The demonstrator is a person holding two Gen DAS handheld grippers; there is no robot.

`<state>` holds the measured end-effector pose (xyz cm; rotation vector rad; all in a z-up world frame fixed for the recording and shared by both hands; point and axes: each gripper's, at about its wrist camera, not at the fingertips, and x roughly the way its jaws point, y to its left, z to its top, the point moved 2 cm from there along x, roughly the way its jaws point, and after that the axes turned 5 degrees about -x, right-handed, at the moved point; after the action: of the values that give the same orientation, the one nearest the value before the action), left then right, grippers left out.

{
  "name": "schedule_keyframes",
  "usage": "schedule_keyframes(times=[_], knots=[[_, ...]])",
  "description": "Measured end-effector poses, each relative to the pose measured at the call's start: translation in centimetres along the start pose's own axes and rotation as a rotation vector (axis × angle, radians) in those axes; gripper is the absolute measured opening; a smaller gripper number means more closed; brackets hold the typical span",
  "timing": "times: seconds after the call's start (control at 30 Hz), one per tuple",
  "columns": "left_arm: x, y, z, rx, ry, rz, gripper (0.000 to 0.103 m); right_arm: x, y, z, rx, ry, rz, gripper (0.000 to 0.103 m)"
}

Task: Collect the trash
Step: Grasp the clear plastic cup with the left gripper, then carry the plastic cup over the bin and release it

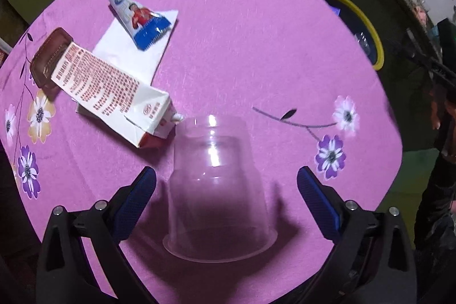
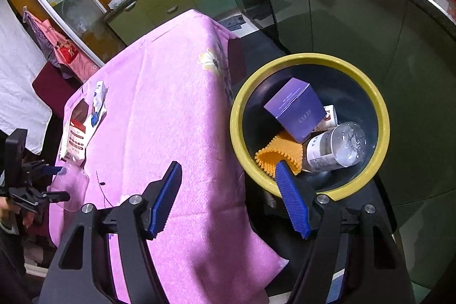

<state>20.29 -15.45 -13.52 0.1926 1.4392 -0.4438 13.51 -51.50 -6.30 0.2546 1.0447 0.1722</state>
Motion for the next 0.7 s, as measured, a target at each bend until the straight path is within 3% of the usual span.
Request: schedule_keyframes(times=[0.07, 0.13, 0.23, 0.7], knots=[[0.4, 0.0, -0.1, 0.007, 0.020, 0.013, 0.088, 0.1, 0.0, -0.1, 0.000, 0.003, 0.003, 0.068], [0.8, -0.1, -0.1, 0.010, 0.045, 0.011, 0.072, 0.1, 0.0, -0.1, 0.000, 0.002, 0.004, 0.068], [1.3, -0.1, -0.2, 0.015, 0.066, 0.016, 0.064, 0.2, 0.1, -0.2, -0.002, 0.006, 0.008, 0.068], [-1.1, -0.8, -2.1, 0.075, -0.005, -0.011, 0.061, 0.3, 1.0, 0.0, -0.025, 0.024, 0.010, 0.068]])
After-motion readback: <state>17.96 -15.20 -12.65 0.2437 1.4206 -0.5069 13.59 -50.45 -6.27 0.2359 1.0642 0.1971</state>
